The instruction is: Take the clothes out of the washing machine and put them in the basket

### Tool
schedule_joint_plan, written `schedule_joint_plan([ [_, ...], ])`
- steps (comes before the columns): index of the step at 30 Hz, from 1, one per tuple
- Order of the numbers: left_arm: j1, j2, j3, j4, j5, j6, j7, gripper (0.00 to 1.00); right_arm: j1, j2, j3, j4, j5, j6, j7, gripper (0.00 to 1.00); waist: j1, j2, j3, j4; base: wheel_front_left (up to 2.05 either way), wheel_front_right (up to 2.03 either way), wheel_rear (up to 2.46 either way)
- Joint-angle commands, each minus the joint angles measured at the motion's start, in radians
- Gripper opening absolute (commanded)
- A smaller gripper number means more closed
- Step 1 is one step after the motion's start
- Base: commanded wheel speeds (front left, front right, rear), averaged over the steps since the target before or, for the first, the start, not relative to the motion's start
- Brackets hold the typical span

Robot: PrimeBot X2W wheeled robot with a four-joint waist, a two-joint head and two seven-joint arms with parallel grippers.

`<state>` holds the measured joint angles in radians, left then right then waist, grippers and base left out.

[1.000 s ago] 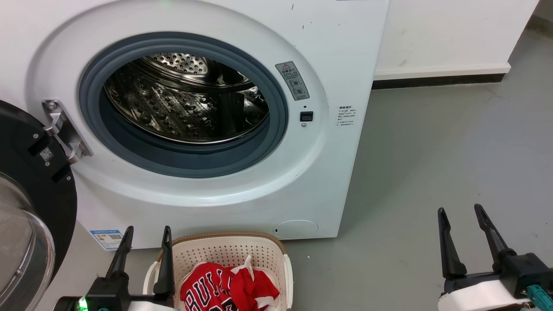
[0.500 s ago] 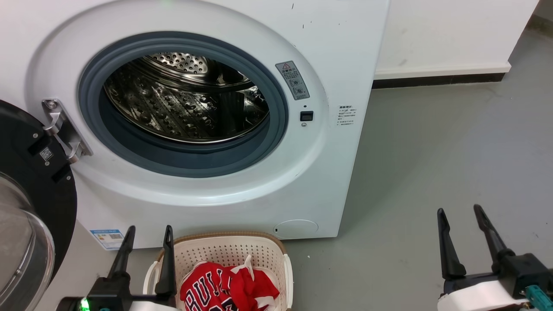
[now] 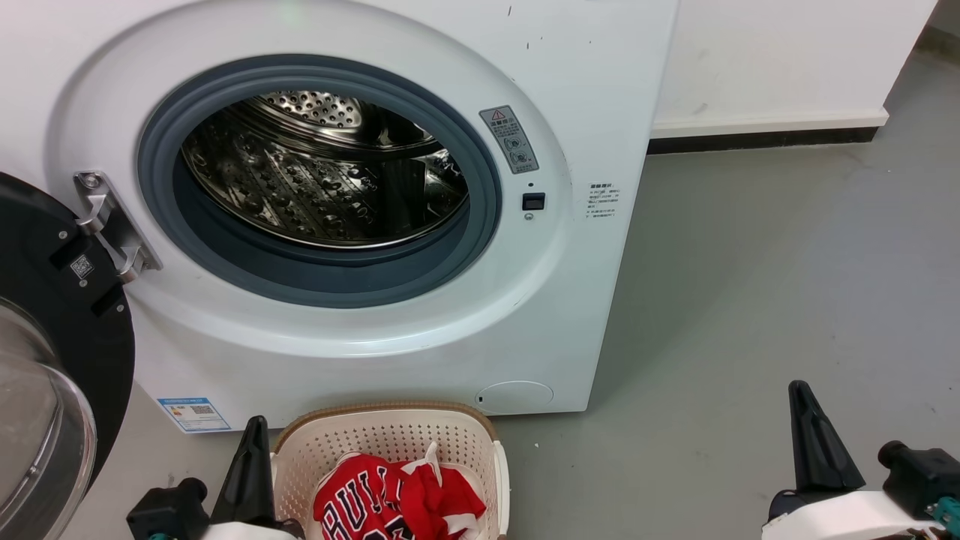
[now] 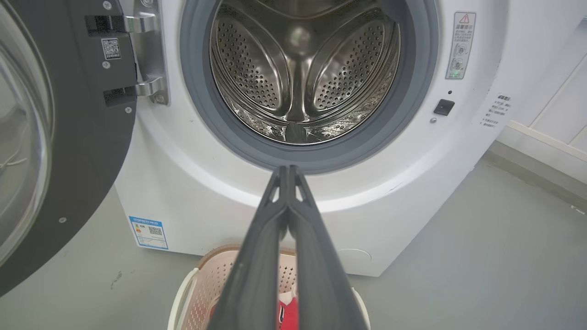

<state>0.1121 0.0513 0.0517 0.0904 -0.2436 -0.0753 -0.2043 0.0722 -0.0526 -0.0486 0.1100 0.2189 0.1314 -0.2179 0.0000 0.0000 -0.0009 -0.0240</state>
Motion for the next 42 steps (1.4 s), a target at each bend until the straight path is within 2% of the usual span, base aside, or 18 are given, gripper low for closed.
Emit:
schedule_joint_plan([
  [1, -0.033, 0.001, 0.006, -0.009, -0.049, -0.005, 0.009, 0.00, -0.030, -0.007, 0.001, -0.008, 0.053, 0.000, 0.007, 0.00, 0.0000, 0.0000, 0.000, 0.000, 0.00, 0.00, 0.00],
  [17, -0.074, 0.001, 0.016, 0.023, -0.337, -0.016, 0.074, 0.00, -0.066, -0.015, -0.001, 0.022, 0.356, 0.000, 0.068, 0.00, 0.0000, 0.0000, 0.001, 0.004, 0.00, 0.00, 0.00],
  [41, -0.124, 0.000, 0.032, 0.065, -0.670, -0.030, 0.153, 0.00, -0.106, -0.020, -0.009, 0.058, 0.702, 0.000, 0.143, 0.00, 0.0000, 0.0000, 0.001, 0.008, 0.00, 0.00, 0.00],
  [42, -0.131, 0.000, 0.034, 0.070, -0.708, -0.031, 0.163, 0.00, -0.110, -0.020, -0.011, 0.061, 0.741, 0.000, 0.152, 0.00, 0.0000, 0.0000, 0.002, 0.009, 0.00, 0.00, 0.00],
])
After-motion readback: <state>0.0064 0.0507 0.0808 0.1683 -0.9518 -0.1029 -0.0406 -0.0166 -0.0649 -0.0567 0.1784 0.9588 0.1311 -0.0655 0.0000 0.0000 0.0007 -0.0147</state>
